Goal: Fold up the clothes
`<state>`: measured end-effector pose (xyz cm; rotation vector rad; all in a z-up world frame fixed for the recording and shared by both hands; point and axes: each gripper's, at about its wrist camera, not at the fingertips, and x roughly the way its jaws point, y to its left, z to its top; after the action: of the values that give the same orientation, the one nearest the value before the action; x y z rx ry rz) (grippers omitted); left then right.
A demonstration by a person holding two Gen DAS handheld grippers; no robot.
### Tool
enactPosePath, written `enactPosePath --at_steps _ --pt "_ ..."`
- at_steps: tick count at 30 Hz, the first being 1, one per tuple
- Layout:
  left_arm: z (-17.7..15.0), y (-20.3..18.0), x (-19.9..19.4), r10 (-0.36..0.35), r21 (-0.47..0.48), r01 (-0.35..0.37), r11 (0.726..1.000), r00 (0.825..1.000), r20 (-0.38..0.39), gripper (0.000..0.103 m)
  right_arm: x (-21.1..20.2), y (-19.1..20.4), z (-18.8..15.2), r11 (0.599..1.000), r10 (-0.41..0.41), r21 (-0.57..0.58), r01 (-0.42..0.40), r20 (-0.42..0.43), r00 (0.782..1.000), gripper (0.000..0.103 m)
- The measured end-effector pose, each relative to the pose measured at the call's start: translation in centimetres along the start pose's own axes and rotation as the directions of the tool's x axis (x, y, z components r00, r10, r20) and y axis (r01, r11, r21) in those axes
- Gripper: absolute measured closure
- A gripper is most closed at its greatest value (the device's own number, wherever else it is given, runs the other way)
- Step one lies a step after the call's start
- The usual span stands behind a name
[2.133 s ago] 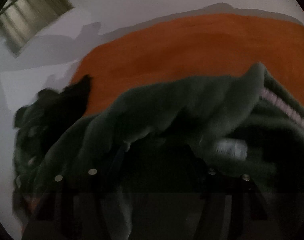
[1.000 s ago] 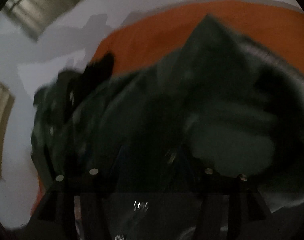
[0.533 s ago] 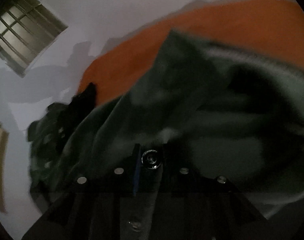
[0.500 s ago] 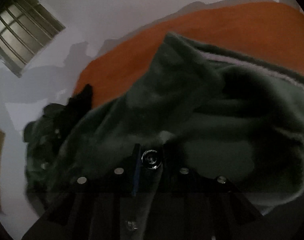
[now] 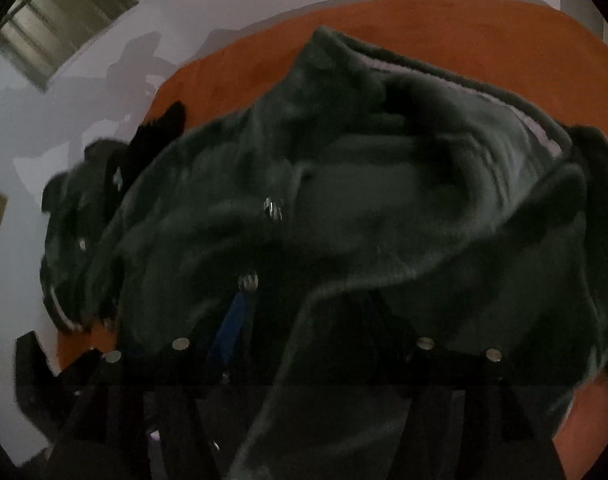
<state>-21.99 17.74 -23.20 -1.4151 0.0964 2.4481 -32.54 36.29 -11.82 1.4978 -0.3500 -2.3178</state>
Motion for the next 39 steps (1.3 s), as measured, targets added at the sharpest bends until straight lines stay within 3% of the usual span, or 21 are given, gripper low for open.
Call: enactPosePath --at_steps 3,5,7,9,11,12,13,16,17,18,19,20,21,24,28,31,35,39 --pt "-1.5 -1.3 -0.2 -0.043 -0.028 0.042 0.999 0.998 -0.036 0.025 0.3 -0.6 0.5 0.998 -0.055 -0.016 0.055 -0.019 0.998 0.042" --pt "-3.1 -2.6 -0.3 -0.034 0.009 0.035 0.999 0.998 -0.05 0.025 1.1 -2.1 1.4 0.995 -0.102 0.015 0.103 -0.029 0.994 0.042" --pt "-4.5 -3.7 -0.4 -0.011 0.044 0.013 0.999 0.999 -0.048 0.026 2.3 -3.9 2.2 0.982 -0.148 0.108 0.152 -0.047 0.988 0.042" --pt "-6.0 -4.3 -1.4 -0.029 0.043 0.031 0.999 0.999 -0.037 0.026 3.1 -5.8 2.9 0.965 -0.139 0.217 0.148 -0.056 0.989 0.042" --pt "-7.7 -4.3 -2.6 -0.051 0.025 0.052 0.998 0.998 -0.036 0.026 3.8 -7.5 3.6 0.943 -0.106 0.312 0.118 -0.055 0.993 0.062" --pt "-8.4 -4.2 -3.0 -0.053 0.015 0.054 0.998 0.997 -0.052 0.026 3.7 -7.2 4.3 0.946 -0.101 0.305 0.107 -0.034 0.994 0.081" --pt "-9.1 -4.1 -3.4 -0.055 0.006 0.056 0.998 0.996 -0.067 0.026 3.4 -5.9 5.3 0.965 -0.111 0.239 0.106 0.006 0.994 0.091" --pt "-9.9 -3.8 -3.1 -0.063 -0.012 0.062 0.998 0.993 -0.103 0.026 3.1 -1.5 7.5 0.993 -0.12 0.03 0.118 0.082 0.989 0.092" --pt "-10.2 -3.8 -3.0 -0.063 -0.01 0.062 0.998 0.992 -0.108 0.026 3.6 -0.3 8.1 0.994 -0.11 -0.023 0.111 0.067 0.992 0.091" --pt "-10.4 -3.9 -2.9 -0.062 -0.006 0.062 0.998 0.992 -0.114 0.026 4.7 0.6 8.6 0.993 -0.094 -0.064 0.096 0.02 0.995 0.084" --pt "-10.5 -4.0 -2.8 -0.058 0.005 0.059 0.998 0.991 -0.119 0.026 6.3 1.2 9.1 0.992 -0.086 -0.093 0.08 -0.055 0.995 0.058" --pt "-10.6 -4.2 -2.8 -0.05 0.018 0.053 0.998 0.991 -0.122 0.026 7.3 1.5 9.2 0.992 -0.084 -0.101 0.073 -0.109 0.991 0.046" --pt "-10.6 -4.4 -2.7 -0.044 0.028 0.048 0.998 0.991 -0.124 0.026 7.5 1.5 9.1 0.993 -0.083 -0.094 0.071 -0.125 0.989 0.041" --pt "-10.2 -4.3 -2.9 -0.053 0.028 0.057 0.998 0.991 -0.123 0.026 6.5 1.3 8.6 0.998 -0.049 -0.054 0.043 -0.119 0.992 0.041" --pt "-10.0 -3.4 -3.0 -0.094 -0.025 0.091 0.996 0.987 -0.129 0.026 0.3 -0.7 4.6 0.995 0.046 0.087 -0.043 -0.032 0.998 0.04" --pt "-10.3 -3.3 -3.5 -0.111 -0.018 0.11 0.994 0.984 -0.136 0.026 -3.6 -1.2 -0.4 0.989 0.077 0.127 -0.075 -0.014 0.997 0.04" --pt "-11.2 -4.3 -4.4 -0.104 0.089 0.12 0.989 0.981 -0.162 0.026 -6.9 1.8 -8.0 0.996 0.071 -0.049 -0.073 -0.035 0.997 0.04" --pt "-12.0 -5.8 -5.0 -0.134 0.211 0.172 0.962 0.974 -0.184 0.026 -8.3 4.8 -14.6 0.973 0.13 -0.182 -0.139 -0.063 0.989 0.04"
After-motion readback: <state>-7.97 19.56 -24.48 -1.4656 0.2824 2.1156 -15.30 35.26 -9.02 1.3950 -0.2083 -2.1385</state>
